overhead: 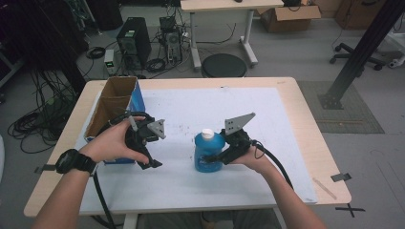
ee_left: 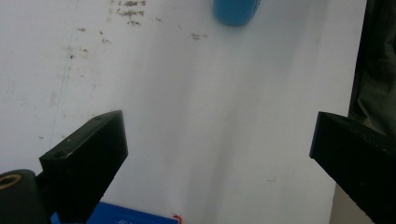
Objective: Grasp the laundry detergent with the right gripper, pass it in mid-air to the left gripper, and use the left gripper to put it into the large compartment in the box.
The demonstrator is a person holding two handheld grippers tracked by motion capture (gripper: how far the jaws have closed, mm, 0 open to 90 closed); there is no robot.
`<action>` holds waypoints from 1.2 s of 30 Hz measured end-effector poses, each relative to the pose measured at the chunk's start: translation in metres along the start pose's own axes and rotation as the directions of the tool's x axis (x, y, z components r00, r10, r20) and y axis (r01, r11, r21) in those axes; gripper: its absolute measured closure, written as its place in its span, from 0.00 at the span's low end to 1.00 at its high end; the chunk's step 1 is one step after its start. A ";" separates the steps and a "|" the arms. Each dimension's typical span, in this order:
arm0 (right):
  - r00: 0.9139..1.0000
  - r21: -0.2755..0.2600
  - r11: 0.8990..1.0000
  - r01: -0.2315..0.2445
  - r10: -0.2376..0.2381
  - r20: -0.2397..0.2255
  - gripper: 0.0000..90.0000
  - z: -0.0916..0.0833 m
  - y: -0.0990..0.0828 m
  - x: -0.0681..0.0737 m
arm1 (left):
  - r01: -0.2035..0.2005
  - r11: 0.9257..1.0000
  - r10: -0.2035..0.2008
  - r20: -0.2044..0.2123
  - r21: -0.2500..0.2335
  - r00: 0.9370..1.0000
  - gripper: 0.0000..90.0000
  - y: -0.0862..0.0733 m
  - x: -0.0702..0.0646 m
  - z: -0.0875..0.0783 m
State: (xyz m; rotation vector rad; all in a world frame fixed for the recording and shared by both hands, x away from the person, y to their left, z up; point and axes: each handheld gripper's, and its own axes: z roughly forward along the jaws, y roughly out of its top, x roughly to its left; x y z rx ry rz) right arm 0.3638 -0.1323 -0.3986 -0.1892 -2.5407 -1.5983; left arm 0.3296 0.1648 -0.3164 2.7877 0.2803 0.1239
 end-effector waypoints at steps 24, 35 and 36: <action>0.998 -0.008 0.999 0.052 -0.052 0.019 0.45 0.003 -0.002 0.003 | 0.004 1.000 -0.004 -0.008 -0.009 1.000 0.05 -0.001 -0.002 -0.002; 0.998 0.021 0.998 0.063 -0.064 0.029 0.47 0.002 0.002 0.003 | -0.008 1.000 0.008 -0.022 -0.011 1.000 0.05 0.003 -0.002 -0.009; 0.997 0.035 0.997 0.064 -0.065 0.032 0.47 0.001 0.005 0.003 | -0.008 1.000 0.008 -0.025 -0.013 1.000 0.05 0.004 -0.002 -0.011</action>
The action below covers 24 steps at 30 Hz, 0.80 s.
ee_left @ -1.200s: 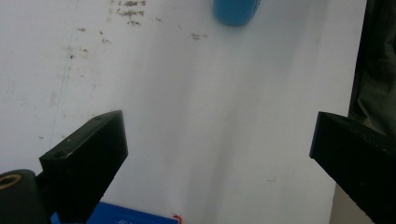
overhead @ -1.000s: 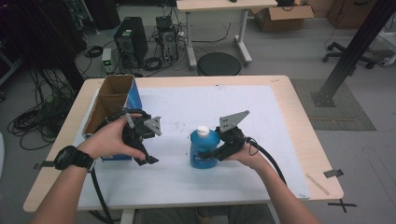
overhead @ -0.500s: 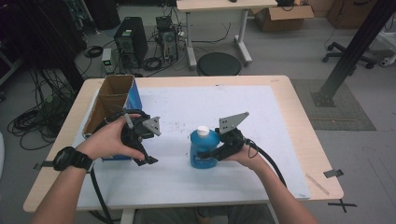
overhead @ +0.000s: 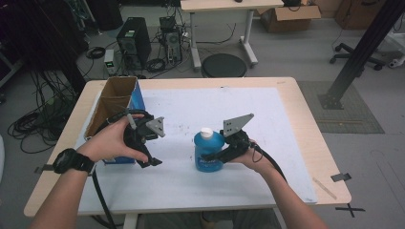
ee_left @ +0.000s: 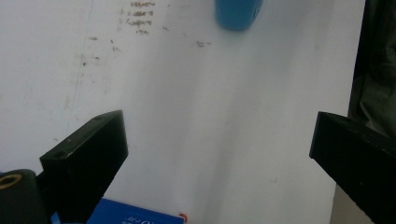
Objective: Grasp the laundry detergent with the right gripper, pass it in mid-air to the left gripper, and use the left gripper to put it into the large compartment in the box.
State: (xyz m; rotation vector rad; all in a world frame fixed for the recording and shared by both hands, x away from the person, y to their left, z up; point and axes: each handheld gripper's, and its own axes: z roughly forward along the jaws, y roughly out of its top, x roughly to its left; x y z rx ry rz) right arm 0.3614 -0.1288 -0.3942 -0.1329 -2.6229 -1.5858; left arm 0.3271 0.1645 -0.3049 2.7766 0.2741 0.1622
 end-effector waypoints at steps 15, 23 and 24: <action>0.999 0.043 0.998 0.039 -0.039 -0.013 0.47 -0.019 0.048 -0.007 | -0.009 1.000 0.008 -0.026 -0.010 1.000 0.06 0.010 -0.001 -0.025; 0.998 0.060 0.996 0.063 -0.061 -0.029 0.47 -0.025 0.073 -0.008 | -0.006 0.999 0.003 -0.060 -0.046 0.998 0.06 0.022 0.001 -0.057; 0.997 0.070 0.995 0.070 -0.068 -0.030 0.47 -0.024 0.078 -0.007 | -0.009 0.999 0.005 -0.069 -0.052 0.998 0.06 0.026 0.001 -0.065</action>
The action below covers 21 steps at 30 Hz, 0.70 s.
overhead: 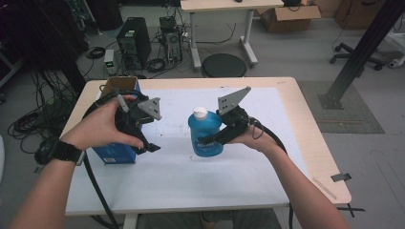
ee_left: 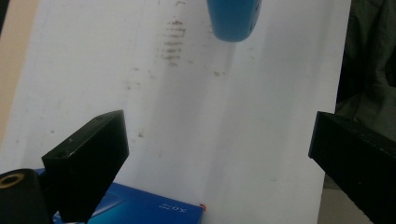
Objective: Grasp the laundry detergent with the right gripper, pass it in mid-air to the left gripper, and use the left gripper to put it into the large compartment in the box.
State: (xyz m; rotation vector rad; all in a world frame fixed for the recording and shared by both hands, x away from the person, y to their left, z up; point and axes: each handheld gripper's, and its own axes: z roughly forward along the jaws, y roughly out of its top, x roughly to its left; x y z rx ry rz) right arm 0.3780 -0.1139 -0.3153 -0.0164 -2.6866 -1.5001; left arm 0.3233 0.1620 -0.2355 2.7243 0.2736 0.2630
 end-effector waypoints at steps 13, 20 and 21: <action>0.998 0.038 0.998 0.058 -0.057 -0.036 0.47 0.015 0.033 0.006 | -0.028 1.000 0.027 -0.019 -0.014 0.999 0.05 0.027 0.000 -0.030; 0.995 0.056 0.995 0.083 -0.079 -0.066 0.47 0.031 0.046 0.011 | -0.035 0.999 0.035 -0.004 -0.035 0.999 0.04 0.041 -0.004 -0.034; 0.994 0.059 0.995 0.086 -0.082 -0.068 0.47 0.033 0.047 0.011 | -0.035 0.999 0.035 0.006 -0.034 0.999 0.04 0.043 -0.005 -0.034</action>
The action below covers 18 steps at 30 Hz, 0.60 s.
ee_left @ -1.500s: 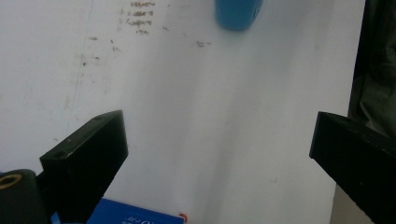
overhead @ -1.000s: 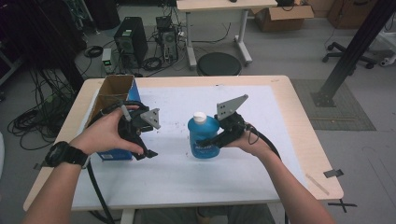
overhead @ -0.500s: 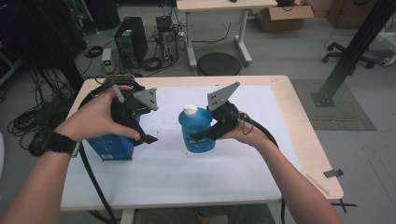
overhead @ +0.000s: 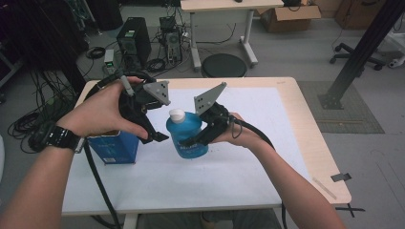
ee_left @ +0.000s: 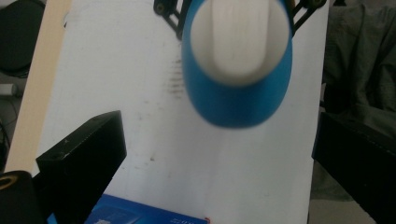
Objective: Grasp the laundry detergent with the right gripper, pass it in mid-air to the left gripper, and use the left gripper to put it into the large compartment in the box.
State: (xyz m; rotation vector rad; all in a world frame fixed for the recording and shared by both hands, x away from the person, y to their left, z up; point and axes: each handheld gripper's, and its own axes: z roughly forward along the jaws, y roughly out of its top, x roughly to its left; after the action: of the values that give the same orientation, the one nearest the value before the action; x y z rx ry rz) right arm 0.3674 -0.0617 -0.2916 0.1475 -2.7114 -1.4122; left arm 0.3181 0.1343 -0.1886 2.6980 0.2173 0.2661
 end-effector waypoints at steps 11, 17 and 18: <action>1.000 0.019 1.000 0.007 -0.007 -0.020 0.47 0.013 0.007 0.002 | -0.027 0.999 0.026 0.016 0.036 1.000 0.04 0.015 -0.002 0.015; 1.000 0.017 1.000 -0.002 0.002 -0.021 0.47 0.013 0.007 0.001 | -0.037 0.998 0.036 0.025 0.044 0.999 0.05 0.021 -0.002 0.020; 1.000 0.017 1.000 -0.002 0.002 -0.021 0.47 0.013 0.007 0.001 | -0.037 0.998 0.036 0.025 0.044 0.999 0.05 0.021 -0.002 0.020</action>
State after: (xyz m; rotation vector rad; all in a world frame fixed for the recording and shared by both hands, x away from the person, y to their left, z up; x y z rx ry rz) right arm 0.3643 -0.0476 -0.2934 0.1603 -2.7065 -1.3790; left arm 0.3228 0.1068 -0.1977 2.7502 0.1688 0.2426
